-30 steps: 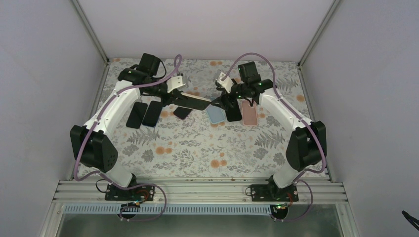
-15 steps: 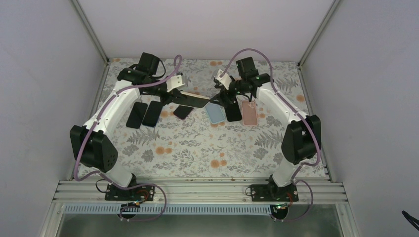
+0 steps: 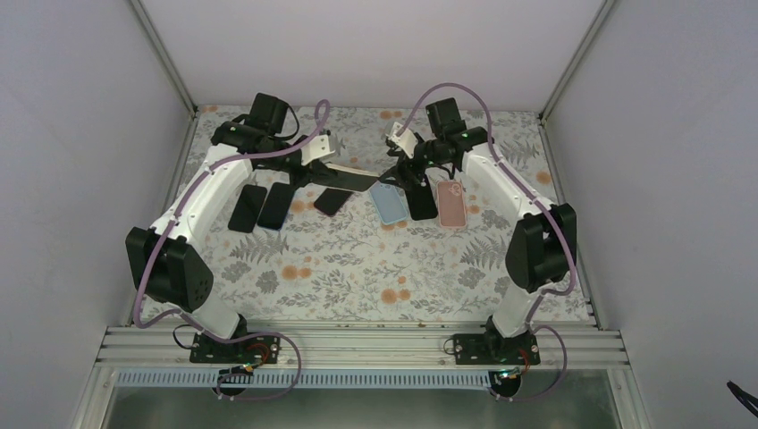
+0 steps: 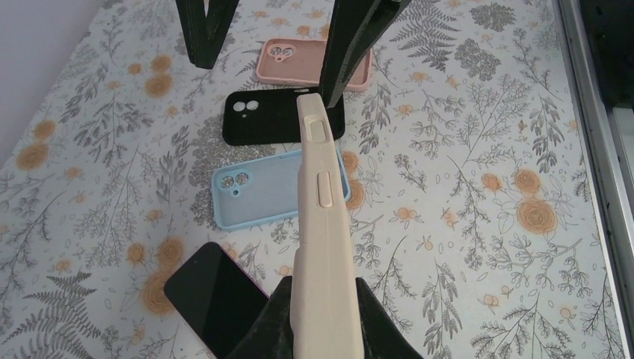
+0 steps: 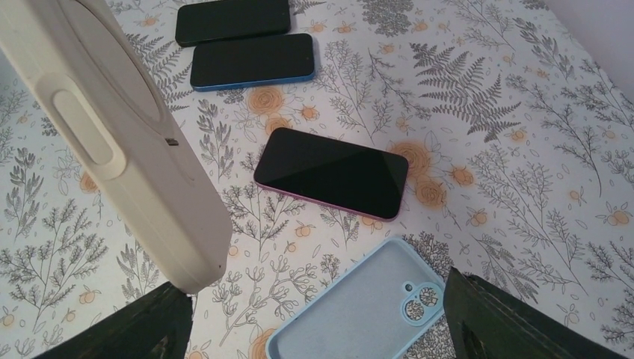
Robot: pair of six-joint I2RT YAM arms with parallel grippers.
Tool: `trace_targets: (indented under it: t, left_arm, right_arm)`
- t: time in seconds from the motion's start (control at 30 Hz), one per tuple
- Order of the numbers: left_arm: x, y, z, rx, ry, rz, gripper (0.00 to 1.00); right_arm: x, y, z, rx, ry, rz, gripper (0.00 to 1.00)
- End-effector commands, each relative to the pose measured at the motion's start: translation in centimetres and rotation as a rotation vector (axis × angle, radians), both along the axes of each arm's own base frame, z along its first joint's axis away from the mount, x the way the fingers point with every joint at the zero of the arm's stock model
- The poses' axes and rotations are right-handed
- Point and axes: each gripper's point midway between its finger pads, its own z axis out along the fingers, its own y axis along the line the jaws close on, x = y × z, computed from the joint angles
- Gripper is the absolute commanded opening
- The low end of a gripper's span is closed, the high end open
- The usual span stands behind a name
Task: Take the phone out of the phone case
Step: Remove the phone case from the phone.
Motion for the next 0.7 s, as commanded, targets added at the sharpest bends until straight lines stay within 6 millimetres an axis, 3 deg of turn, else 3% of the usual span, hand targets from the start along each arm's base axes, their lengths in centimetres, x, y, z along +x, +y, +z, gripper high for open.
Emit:
trace_targets:
  t: [0.0,0.37,0.47,0.57,0.67]
  left_arm:
    - [-5.4,-1.1,1.9,-0.091,0.117,-0.140,0.02]
    - [-5.4,-1.3,2.1,-0.089,0.116,-0.141,0.02]
    - [-5.1,-1.2,2.0,-0.081,0.107,-0.130,0.02]
    - [-4.9,-1.3,1.9,-0.079,0.102,-0.121,0.02]
    - [-4.6,-1.3,1.9,-0.082,0.094,-0.116,0.02]
  right_arm:
    - [5.9,-3.0,2.0,-0.034,-0.188,-0.132,0.85]
    - [6.0,-3.3,2.5,-0.032,-0.188,-0.113,0.86]
    - [3.6,-2.9,3.0,-0.016,-0.165,-0.037,0.87]
    - [-0.5,-2.3,3.3,-0.018,-0.155,0.047,0.90]
    - [-3.9,-1.8,2.2,-0.046,-0.140,0.092,0.90]
